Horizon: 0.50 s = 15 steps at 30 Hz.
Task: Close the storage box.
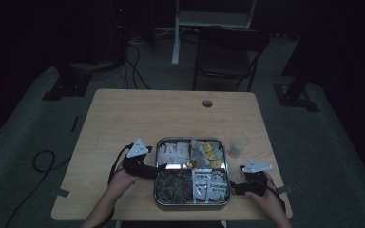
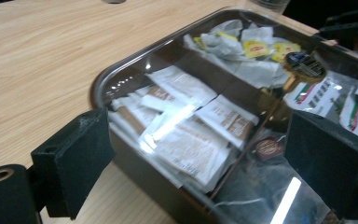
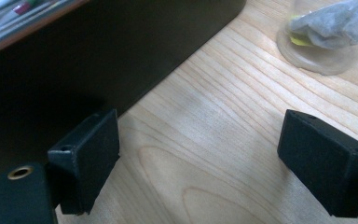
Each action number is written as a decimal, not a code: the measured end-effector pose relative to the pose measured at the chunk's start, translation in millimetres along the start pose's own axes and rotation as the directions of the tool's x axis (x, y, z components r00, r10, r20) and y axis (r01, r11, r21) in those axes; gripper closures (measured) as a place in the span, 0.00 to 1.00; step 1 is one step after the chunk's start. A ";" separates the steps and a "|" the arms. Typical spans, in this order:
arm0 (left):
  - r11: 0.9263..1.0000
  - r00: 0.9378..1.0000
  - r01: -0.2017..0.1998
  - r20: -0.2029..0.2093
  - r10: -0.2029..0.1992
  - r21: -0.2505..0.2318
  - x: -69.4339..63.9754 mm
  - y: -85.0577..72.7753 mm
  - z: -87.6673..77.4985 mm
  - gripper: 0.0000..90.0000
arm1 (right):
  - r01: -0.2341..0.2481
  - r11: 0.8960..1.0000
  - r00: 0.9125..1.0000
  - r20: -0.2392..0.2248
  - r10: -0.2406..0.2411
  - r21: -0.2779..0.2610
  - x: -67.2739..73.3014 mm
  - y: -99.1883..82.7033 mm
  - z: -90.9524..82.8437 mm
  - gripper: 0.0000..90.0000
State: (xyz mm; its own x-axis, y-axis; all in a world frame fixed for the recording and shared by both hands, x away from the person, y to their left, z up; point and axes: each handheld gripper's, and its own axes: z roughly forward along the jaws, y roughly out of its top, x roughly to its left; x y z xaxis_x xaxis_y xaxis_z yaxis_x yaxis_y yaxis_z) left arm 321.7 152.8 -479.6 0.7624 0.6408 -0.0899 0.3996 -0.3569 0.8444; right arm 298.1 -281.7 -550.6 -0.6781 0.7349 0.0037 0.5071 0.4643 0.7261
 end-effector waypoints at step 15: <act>0.999 0.995 0.046 -0.091 -0.046 -0.007 30.4 -31.8 -19.7 0.10 | 0.000 1.000 1.000 0.000 0.000 0.000 0.0 0.0 0.0 0.13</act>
State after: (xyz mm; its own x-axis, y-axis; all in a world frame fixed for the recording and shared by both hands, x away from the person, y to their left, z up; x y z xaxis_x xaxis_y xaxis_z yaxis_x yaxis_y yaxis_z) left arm 322.1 197.0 -498.8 0.6936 0.7159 -0.0806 0.4309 -0.3226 0.8428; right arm 298.2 -281.7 -550.6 -0.6783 0.7348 0.0035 0.5068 0.4644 0.7263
